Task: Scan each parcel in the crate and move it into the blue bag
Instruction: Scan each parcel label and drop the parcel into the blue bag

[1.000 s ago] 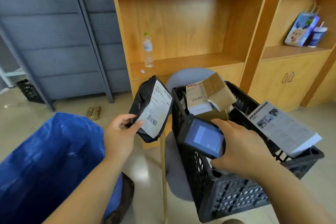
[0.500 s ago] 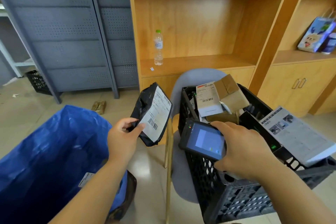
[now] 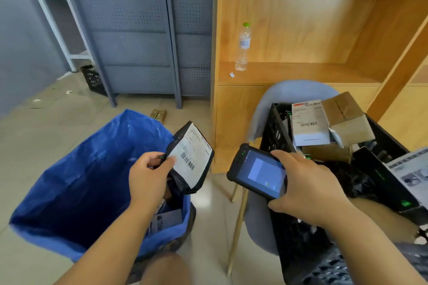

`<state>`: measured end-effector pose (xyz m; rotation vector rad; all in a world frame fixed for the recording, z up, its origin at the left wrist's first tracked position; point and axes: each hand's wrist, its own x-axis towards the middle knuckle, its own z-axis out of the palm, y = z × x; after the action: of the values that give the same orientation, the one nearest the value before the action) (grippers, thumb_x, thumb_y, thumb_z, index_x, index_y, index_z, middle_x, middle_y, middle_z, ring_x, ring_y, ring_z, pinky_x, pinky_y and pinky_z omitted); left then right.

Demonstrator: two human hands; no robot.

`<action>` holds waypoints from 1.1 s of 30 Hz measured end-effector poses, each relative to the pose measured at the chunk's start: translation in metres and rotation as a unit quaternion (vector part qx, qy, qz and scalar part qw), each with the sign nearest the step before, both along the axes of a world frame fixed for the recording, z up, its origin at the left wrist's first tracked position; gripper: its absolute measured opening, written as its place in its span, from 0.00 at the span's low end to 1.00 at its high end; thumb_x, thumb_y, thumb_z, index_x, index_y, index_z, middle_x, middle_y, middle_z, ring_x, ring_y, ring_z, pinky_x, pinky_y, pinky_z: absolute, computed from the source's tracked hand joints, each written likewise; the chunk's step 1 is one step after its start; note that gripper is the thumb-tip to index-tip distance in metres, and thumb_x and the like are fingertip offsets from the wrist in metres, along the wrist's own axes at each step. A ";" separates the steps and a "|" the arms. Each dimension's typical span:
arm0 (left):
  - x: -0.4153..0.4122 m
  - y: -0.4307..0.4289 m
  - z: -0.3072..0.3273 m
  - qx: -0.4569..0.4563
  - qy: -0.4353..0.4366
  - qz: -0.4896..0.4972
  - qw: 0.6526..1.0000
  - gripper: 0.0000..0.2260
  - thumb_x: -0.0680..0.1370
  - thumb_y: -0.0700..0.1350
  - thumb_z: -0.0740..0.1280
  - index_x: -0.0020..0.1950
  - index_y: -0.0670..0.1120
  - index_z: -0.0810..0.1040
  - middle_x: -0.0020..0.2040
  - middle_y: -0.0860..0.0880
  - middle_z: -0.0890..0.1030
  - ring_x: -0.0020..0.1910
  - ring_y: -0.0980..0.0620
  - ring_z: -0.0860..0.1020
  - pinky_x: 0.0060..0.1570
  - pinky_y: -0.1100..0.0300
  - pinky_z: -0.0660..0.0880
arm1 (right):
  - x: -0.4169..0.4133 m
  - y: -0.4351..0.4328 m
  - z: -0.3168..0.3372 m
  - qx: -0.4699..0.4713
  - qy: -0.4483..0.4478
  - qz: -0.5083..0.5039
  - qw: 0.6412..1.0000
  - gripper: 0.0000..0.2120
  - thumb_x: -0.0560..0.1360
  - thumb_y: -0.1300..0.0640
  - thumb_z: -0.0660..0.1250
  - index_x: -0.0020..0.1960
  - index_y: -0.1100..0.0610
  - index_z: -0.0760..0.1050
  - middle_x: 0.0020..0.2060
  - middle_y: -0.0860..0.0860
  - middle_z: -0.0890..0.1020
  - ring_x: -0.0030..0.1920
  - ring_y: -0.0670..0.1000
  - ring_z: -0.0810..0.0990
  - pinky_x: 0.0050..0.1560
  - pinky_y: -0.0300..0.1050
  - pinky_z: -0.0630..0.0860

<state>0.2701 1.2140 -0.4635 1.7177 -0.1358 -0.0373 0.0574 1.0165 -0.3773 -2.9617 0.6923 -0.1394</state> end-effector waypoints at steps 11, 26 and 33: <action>0.034 0.079 -0.020 0.260 0.048 -0.066 0.962 0.18 0.75 0.49 0.71 0.63 0.44 0.78 0.63 0.45 0.78 0.61 0.46 0.76 0.58 0.55 0.69 | 0.046 0.039 -0.003 0.046 0.007 0.056 0.997 0.39 0.57 0.41 0.73 0.64 0.46 0.61 0.46 0.44 0.72 0.46 0.48 0.73 0.46 0.46 0.72; -0.050 -0.059 0.016 0.190 -0.036 -0.312 0.930 0.02 0.74 0.52 0.71 0.44 0.55 0.81 0.43 0.55 0.83 0.43 0.60 0.79 0.41 0.64 0.70 | -0.081 -0.038 0.012 0.021 -0.048 -0.143 0.988 0.46 0.57 0.40 0.74 0.70 0.46 0.57 0.56 0.45 0.72 0.49 0.50 0.73 0.42 0.46 0.72; -0.114 -0.170 0.039 0.125 -0.098 -0.423 0.892 0.02 0.73 0.53 0.72 0.43 0.58 0.81 0.42 0.61 0.82 0.41 0.63 0.79 0.40 0.64 0.72 | -0.161 -0.086 0.017 0.009 -0.077 -0.265 0.961 0.45 0.54 0.36 0.71 0.67 0.45 0.61 0.44 0.43 0.69 0.41 0.49 0.71 0.35 0.45 0.71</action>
<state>0.1565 1.0440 -0.4242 1.7924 -1.0648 -0.5464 -0.1040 0.9307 -0.3600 -2.6323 1.4288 -0.3930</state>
